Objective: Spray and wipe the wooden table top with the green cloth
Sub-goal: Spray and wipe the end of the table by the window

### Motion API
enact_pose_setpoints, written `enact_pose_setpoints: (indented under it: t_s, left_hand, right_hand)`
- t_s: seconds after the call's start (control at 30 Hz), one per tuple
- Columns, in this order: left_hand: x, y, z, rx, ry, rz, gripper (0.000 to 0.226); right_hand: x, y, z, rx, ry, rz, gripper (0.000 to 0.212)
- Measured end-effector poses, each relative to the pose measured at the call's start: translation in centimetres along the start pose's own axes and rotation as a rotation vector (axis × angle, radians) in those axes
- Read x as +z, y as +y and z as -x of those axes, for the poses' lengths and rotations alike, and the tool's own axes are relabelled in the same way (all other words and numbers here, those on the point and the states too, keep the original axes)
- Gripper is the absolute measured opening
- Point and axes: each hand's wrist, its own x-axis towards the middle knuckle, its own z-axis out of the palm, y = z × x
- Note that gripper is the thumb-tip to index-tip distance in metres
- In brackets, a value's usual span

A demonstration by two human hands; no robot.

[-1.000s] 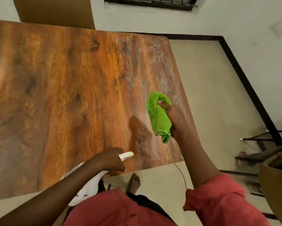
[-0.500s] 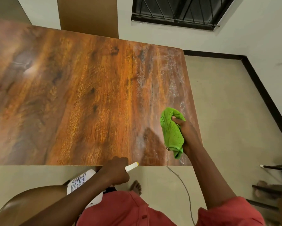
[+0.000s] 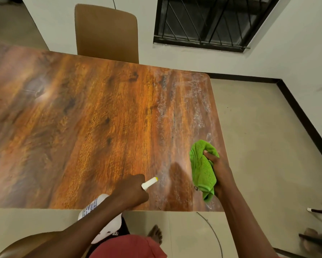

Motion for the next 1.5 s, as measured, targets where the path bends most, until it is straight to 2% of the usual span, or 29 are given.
enact_pose_setpoints:
  t_s: [0.2,0.33,0.5,0.63,0.87,1.17,1.23,1.33,1.4,1.5]
  left_hand:
    - [-2.7,0.9,-1.8,0.060,0.034,0.046,0.024]
    - [-2.9,1.3,-2.7,0.067,0.081,0.058,0.015]
    - [-3.2,2.0,-3.4,0.070,0.091,0.107,0.023]
    - [-4.4,2.9,-4.1,0.085,0.151,0.181,0.024]
    - [-7.2,4.7,-5.5,0.005,0.160,0.206,0.009]
    - [-8.5,4.3,-6.0,0.054,0.237,0.328,0.019]
    - [-8.4,4.3,-5.7,0.057,0.235,0.341,0.020]
    - [-7.9,4.1,-5.2,0.059,0.211,0.353,0.021]
    - [-7.7,3.9,-4.9,0.052,0.193,0.377,0.022]
    - [-7.4,3.4,-4.6,0.047,0.184,0.408,0.022]
  right_hand:
    - [1.4,-0.4,-0.7,-0.014,-0.017,0.017,0.029]
    - [2.0,-0.9,-1.1,-0.018,-0.021,0.019,0.028]
    - [1.4,-0.9,-1.1,-0.041,-0.012,0.022,0.022]
    - [1.0,-0.2,-1.1,-0.018,-0.022,0.013,0.029]
    - [0.5,0.7,-1.5,-0.001,-0.011,-0.028,0.030]
    - [0.6,0.3,-1.9,-0.043,0.028,-0.018,0.029]
    - [0.6,1.3,-1.5,-0.115,0.080,0.085,0.025]
    - [1.0,4.3,-0.2,-0.369,0.144,0.459,0.033]
    - [1.7,7.1,0.8,-0.528,0.077,0.636,0.043]
    - [1.9,11.9,1.6,-0.706,-0.112,0.946,0.058]
